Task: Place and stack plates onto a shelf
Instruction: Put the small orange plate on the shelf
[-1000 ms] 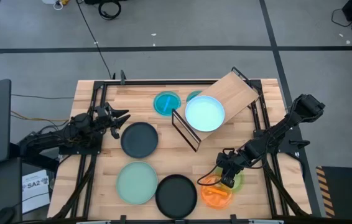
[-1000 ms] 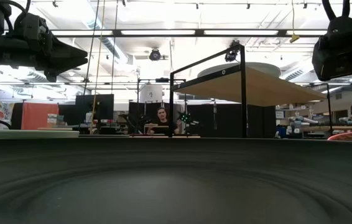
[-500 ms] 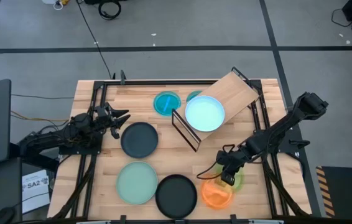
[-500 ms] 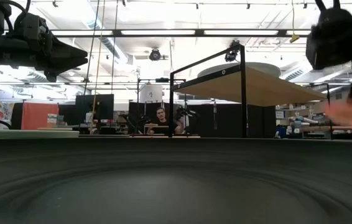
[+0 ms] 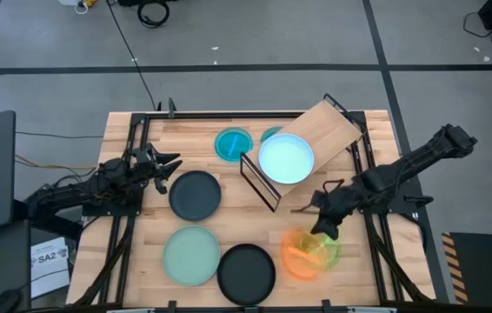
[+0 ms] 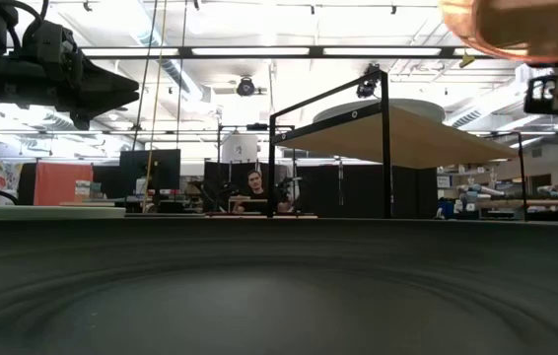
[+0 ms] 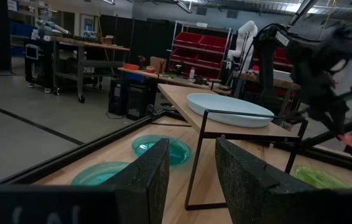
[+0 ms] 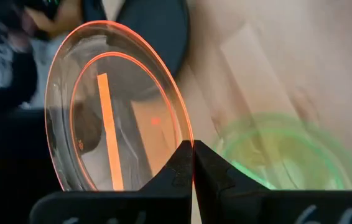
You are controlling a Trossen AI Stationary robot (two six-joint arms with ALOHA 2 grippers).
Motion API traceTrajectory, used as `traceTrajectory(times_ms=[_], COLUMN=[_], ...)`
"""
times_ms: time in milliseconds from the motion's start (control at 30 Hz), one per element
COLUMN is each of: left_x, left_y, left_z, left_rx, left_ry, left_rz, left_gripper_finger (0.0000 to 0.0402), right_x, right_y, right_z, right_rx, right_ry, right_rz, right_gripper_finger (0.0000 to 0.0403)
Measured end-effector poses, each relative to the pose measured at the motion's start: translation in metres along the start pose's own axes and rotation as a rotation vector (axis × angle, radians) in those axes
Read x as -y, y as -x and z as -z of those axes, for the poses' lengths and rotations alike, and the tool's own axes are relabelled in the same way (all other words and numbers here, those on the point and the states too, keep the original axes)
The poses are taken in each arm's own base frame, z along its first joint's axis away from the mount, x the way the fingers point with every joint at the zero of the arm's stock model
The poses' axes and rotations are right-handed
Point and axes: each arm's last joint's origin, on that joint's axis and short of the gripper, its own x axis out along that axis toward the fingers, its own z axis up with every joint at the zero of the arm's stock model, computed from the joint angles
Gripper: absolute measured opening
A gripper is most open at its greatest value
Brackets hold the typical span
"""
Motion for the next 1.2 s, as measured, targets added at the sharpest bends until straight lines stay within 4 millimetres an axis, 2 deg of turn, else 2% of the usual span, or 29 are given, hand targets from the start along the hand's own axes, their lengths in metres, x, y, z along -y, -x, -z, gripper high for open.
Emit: traceTrajectory(times_ms=[167,467,567,733,933,1200], left_x=[0.000,0.000,0.000,0.000,0.000,0.000], left_y=[0.000,0.000,0.000,0.000,0.000,0.000], left_z=[0.000,0.000,0.000,0.000,0.000,0.000], left_rx=[0.000,0.000,0.000,0.000,0.000,0.000], left_ry=[0.000,0.000,0.000,0.000,0.000,0.000], left_rz=[0.000,0.000,0.001,0.000,0.000,0.000], left_gripper_finger=[0.0137,0.0137,0.0137,0.0137,0.0137,0.0137], right_x=[0.005,0.017,0.016,0.002,-0.015,-0.033], right_y=[0.019,0.041,0.053,0.086,0.138,0.198], right_z=[-0.012,-0.030,-0.037,-0.050,-0.062,-0.084], right_rx=[0.101,0.212,0.233,0.255,0.302,0.449], right_ry=[-0.045,-0.128,-0.134,-0.074,-0.052,0.002], right_rz=[-0.028,-0.047,-0.033,0.065,0.280,0.491], right_gripper_finger=[0.0007,0.0007,0.0007,0.0007,0.0007,0.0007])
